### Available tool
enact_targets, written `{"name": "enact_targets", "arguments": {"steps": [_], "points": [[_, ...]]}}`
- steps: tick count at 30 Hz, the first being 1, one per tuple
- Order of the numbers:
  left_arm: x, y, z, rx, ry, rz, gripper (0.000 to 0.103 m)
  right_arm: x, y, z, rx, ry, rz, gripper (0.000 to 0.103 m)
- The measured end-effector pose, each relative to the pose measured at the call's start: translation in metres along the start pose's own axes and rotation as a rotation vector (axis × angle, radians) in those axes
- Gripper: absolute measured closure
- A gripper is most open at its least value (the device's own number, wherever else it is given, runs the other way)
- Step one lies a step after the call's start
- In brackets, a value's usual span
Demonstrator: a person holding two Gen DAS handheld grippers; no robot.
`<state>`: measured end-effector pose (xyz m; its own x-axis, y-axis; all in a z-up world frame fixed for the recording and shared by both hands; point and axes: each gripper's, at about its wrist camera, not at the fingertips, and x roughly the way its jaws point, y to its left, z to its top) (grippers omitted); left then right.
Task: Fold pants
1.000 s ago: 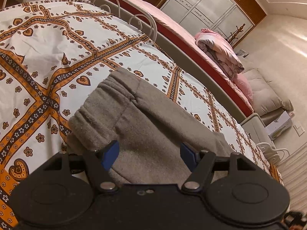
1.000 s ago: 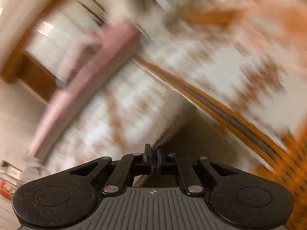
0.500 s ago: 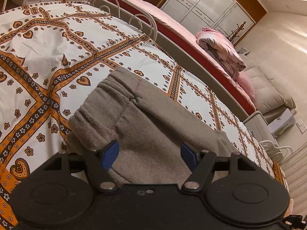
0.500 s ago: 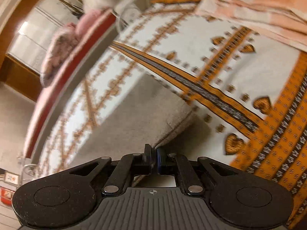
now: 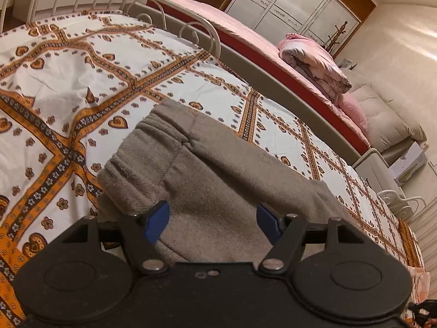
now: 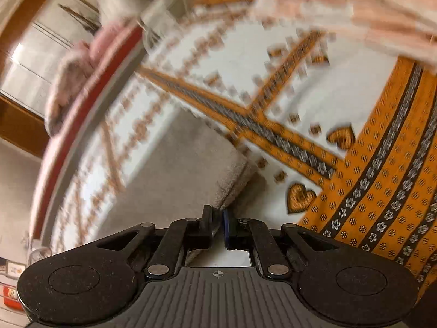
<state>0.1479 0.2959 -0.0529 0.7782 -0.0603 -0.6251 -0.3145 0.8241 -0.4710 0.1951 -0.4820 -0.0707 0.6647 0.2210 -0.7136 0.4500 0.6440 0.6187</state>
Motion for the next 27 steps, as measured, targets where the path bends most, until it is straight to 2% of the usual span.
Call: {"name": "enact_targets", "arguments": {"steps": [2, 4, 7, 9, 10, 12, 13, 15, 16, 21, 23, 25, 27], "points": [[-0.005, -0.001, 0.001, 0.011, -0.003, 0.007, 0.044, -0.015, 0.014, -0.006, -0.050, -0.045, 0.048, 0.091], [-0.012, 0.002, 0.002, 0.003, -0.013, 0.012, 0.051, -0.022, 0.028, -0.014, -0.084, -0.043, 0.152, 0.091], [-0.024, 0.009, 0.004, -0.053, -0.046, 0.008, 0.054, -0.022, 0.046, -0.024, -0.099, -0.042, 0.182, 0.090], [-0.037, 0.012, 0.005, -0.082, -0.094, 0.037, 0.054, -0.019, 0.056, -0.027, -0.092, -0.034, 0.209, 0.084], [-0.042, 0.015, 0.006, -0.102, -0.113, 0.031, 0.054, -0.016, 0.061, -0.028, -0.093, -0.026, 0.211, 0.080], [-0.049, 0.024, 0.005, -0.164, -0.129, 0.004, 0.055, -0.011, 0.069, -0.032, -0.108, -0.012, 0.209, 0.062], [-0.049, 0.028, 0.004, -0.188, -0.120, 0.007, 0.057, -0.010, 0.073, -0.034, -0.118, -0.008, 0.215, 0.060], [-0.045, 0.036, 0.003, -0.221, -0.090, 0.053, 0.062, -0.006, 0.076, -0.035, -0.134, -0.007, 0.223, 0.059], [-0.043, 0.041, 0.003, -0.241, -0.086, 0.043, 0.065, -0.005, 0.076, -0.037, -0.135, -0.005, 0.222, 0.059], [-0.016, 0.054, 0.008, -0.259, -0.017, 0.041, 0.065, -0.004, 0.072, -0.036, -0.126, -0.001, 0.208, 0.059], [-0.010, 0.053, 0.010, -0.252, -0.017, 0.067, 0.067, -0.004, 0.069, -0.036, -0.125, 0.000, 0.196, 0.059], [-0.012, 0.046, 0.012, -0.216, -0.038, 0.093, 0.083, -0.005, 0.066, -0.034, -0.124, -0.001, 0.185, 0.059], [-0.015, 0.038, 0.012, -0.178, -0.047, 0.102, 0.086, -0.006, 0.063, -0.033, -0.124, -0.003, 0.174, 0.059]]}}
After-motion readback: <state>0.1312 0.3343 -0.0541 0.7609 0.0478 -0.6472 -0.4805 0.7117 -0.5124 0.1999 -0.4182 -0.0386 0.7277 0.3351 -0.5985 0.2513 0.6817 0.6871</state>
